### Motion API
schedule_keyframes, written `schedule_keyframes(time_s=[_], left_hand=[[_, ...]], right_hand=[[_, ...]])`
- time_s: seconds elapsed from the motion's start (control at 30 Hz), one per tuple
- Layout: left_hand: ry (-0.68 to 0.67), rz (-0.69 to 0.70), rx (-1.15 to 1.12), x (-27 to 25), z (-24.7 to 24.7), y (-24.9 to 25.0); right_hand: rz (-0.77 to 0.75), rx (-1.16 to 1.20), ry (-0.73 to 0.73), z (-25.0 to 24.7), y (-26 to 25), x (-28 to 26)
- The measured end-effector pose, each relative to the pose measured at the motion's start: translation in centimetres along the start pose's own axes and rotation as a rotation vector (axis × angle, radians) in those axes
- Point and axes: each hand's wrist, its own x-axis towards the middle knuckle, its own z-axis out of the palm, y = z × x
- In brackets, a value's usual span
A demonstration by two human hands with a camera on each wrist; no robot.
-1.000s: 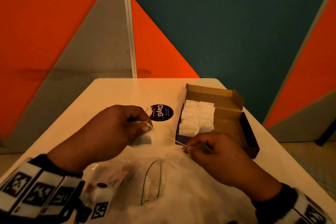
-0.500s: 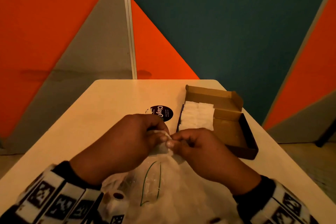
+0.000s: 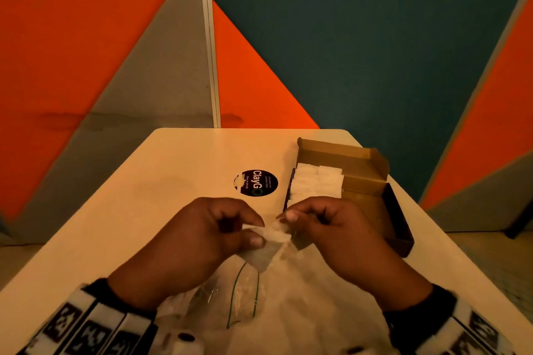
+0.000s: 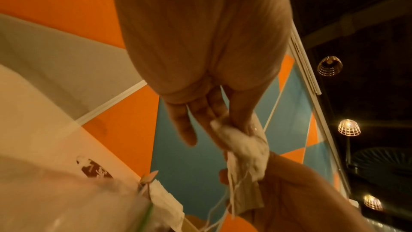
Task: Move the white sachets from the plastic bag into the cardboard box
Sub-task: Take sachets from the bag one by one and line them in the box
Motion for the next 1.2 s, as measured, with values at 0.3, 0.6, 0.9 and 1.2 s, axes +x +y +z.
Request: schedule_keyframes(time_s=[0.3, 0.6, 0.9, 1.2], left_hand=[[0.133, 0.155, -0.704, 1.0, 2.5, -0.6], [0.151, 0.174, -0.818, 0.2, 2.4, -0.1], [0.315, 0.070, -0.625, 0.6, 5.1, -0.3], [0.416, 0.041, -0.506, 0.8, 5.6, -1.4]], right_hand=[[0.013, 0.104, 0.009, 0.9, -0.6, -1.1], [0.022, 0.291, 0.173, 0.8, 0.3, -0.8], [0.016, 0.594, 0.080, 2.1, -0.1, -0.9], [0.030, 0.724, -0.016, 2.2, -0.1, -1.3]])
